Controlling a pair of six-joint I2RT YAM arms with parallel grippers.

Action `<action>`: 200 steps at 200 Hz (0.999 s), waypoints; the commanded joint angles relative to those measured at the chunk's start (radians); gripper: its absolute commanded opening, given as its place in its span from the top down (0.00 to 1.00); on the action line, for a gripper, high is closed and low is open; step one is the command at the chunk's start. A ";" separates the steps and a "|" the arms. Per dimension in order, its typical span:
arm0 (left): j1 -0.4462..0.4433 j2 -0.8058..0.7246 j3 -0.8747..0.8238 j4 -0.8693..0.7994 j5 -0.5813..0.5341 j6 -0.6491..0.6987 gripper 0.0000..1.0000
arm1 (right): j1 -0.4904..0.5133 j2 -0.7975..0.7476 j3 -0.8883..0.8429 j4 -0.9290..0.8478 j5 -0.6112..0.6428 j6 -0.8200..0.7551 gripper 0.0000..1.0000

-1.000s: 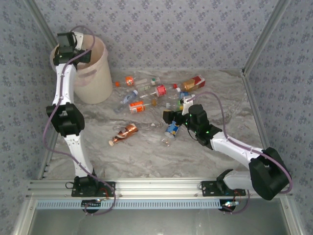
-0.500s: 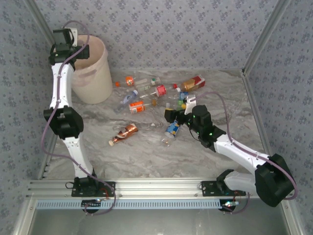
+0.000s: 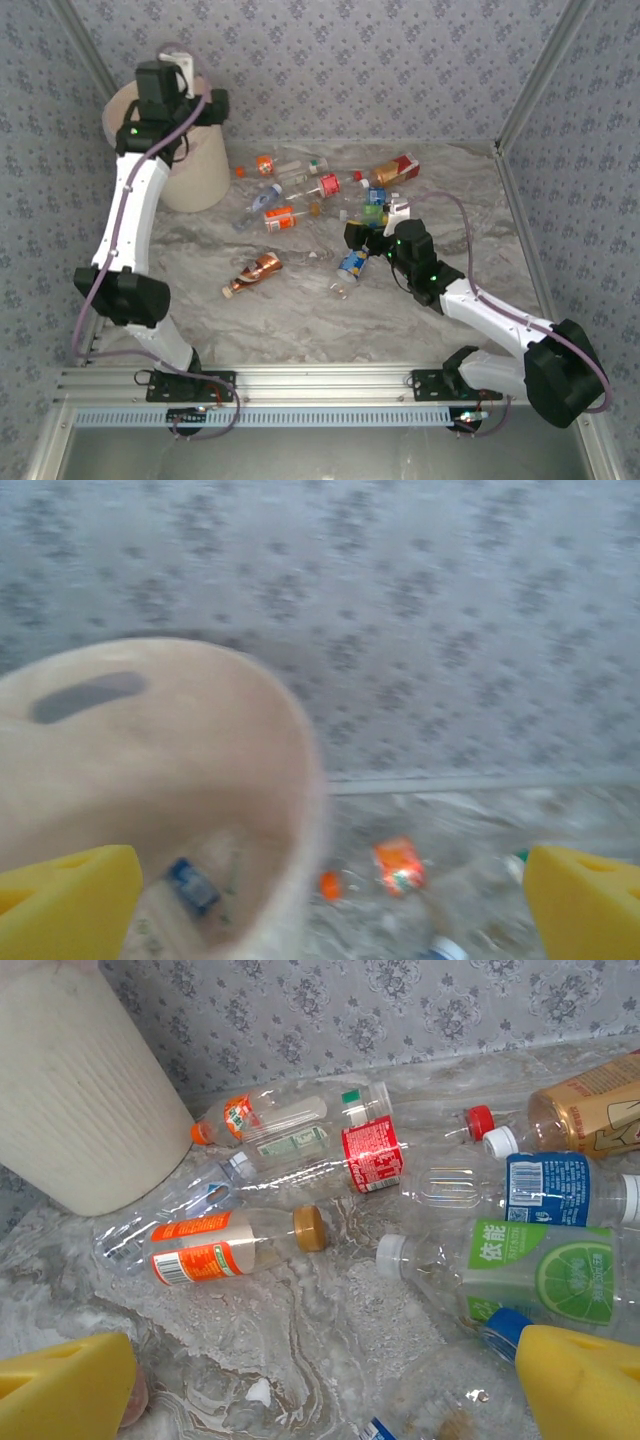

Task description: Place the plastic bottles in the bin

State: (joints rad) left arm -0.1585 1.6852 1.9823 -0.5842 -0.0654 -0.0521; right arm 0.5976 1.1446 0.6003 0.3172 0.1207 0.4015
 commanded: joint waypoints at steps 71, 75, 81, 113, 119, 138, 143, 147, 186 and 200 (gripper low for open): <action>-0.205 -0.263 -0.451 0.071 0.091 0.099 0.02 | -0.018 -0.011 -0.010 0.014 0.015 0.010 0.00; -0.205 -0.269 -0.465 0.071 0.094 0.096 0.02 | -0.019 -0.010 -0.011 0.014 0.016 0.009 0.00; -0.205 -0.280 -0.485 0.071 0.097 0.095 0.02 | -0.019 -0.008 -0.010 0.016 0.013 0.008 0.00; -0.205 -0.299 -0.558 0.071 0.158 0.114 0.02 | -0.024 0.007 -0.007 0.023 0.004 -0.001 0.00; -0.204 -0.298 -0.563 0.065 0.167 0.121 0.02 | -0.026 0.010 -0.004 0.024 0.002 -0.005 0.00; -0.205 -0.299 -0.598 0.049 0.201 0.178 0.02 | -0.028 0.020 0.002 0.027 -0.005 -0.009 0.00; -0.204 -0.299 -0.614 0.044 0.220 0.206 0.02 | -0.028 0.022 0.001 0.029 -0.007 -0.009 0.00; -0.205 -0.299 -0.626 0.038 0.239 0.233 0.02 | -0.029 0.022 0.001 0.030 -0.007 -0.010 0.00; -0.217 -0.313 -0.781 0.008 0.390 0.440 0.02 | -0.033 0.040 0.006 0.045 -0.015 -0.016 0.00; -0.226 -0.323 -0.833 0.008 0.428 0.476 0.02 | -0.036 0.044 0.009 0.045 -0.016 -0.018 0.00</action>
State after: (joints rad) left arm -0.3691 1.4006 1.2205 -0.5449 0.2352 0.2790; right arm 0.5713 1.1793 0.5987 0.3336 0.1139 0.4004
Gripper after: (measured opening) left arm 0.980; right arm 0.999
